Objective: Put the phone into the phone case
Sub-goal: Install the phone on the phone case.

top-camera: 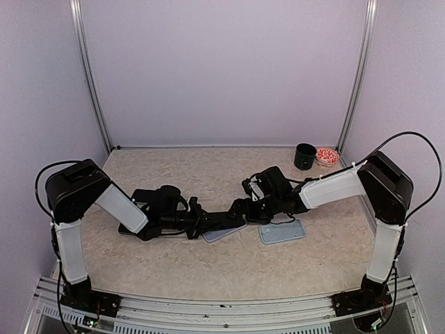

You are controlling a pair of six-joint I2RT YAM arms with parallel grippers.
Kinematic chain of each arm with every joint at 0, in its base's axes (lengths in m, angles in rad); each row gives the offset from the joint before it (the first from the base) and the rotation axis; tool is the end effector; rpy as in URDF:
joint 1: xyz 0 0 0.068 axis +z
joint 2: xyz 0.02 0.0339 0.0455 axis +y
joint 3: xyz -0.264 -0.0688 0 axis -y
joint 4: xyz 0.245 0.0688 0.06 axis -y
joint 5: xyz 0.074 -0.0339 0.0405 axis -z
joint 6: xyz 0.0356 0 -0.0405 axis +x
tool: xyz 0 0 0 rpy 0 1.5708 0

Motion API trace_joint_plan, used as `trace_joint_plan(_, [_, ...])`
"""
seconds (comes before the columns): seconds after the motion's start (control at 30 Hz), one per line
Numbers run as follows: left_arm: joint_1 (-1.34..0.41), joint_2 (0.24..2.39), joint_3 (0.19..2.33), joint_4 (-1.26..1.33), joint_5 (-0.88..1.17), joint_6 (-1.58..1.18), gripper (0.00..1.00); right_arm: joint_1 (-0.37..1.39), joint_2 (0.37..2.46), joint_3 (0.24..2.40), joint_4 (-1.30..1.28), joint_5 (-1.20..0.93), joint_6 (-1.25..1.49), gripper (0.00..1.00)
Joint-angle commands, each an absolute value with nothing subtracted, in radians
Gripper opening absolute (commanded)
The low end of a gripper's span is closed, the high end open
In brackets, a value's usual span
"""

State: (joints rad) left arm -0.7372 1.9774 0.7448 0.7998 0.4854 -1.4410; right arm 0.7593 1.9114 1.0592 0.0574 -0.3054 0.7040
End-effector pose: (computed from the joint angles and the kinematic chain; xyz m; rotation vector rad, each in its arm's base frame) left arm 0.2539 -0.2530 0.1005 -0.4844 2.4545 -1.6840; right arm 0.2757 0.2764 0.1404 -0.2335 2.5740 0.9997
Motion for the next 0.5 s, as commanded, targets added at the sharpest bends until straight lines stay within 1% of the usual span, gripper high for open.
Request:
trace_joint_plan(0.0, [-0.743, 1.966, 0.733, 0.754, 0.468, -1.472, 0.00, 0.782, 1.897, 1.016, 0.026, -0.333, 0.691, 0.94])
trace_joint_plan(0.47, [-0.746, 1.984, 0.730, 0.805, 0.458, -1.499, 0.00, 0.853, 1.919, 1.028, 0.080, -0.377, 0.693, 0.93])
